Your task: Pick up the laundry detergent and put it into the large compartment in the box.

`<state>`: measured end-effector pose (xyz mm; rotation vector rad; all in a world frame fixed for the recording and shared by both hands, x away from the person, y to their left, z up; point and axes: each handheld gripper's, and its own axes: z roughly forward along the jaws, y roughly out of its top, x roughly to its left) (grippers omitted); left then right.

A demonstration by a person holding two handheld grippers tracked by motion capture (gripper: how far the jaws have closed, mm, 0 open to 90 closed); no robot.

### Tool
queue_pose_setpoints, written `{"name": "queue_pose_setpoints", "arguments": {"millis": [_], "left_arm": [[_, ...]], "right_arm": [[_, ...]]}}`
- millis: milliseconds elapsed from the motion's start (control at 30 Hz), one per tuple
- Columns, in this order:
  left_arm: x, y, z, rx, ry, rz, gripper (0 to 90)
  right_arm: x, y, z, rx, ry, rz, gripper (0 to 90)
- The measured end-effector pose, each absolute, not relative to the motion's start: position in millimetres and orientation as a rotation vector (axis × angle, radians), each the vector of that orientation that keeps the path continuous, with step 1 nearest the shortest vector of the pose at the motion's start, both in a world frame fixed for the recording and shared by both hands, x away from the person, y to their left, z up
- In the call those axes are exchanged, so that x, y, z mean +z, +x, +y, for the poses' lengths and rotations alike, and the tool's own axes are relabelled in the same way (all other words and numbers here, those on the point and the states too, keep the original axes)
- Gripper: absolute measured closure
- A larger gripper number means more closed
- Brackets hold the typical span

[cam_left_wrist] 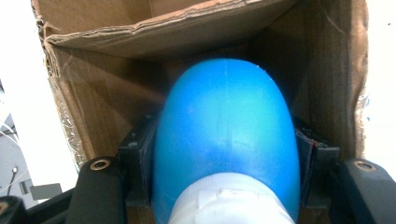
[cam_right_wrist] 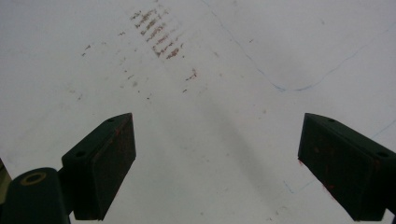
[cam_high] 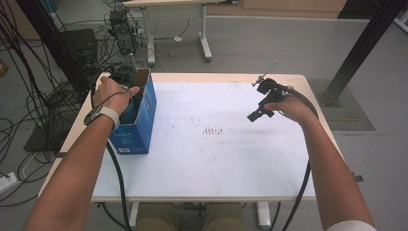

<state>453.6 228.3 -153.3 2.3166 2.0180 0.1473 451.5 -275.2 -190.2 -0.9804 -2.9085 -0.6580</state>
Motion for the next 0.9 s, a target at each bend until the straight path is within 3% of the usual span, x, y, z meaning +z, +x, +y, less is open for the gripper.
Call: {"name": "queue_pose_setpoints", "arguments": {"millis": [900], "left_arm": [[-153.6,451.2,228.6,0.154,2.317,2.013,37.1]], "right_arm": [[-189.0,449.5,-275.5,-0.661,-0.986,-2.908,11.3]]}}
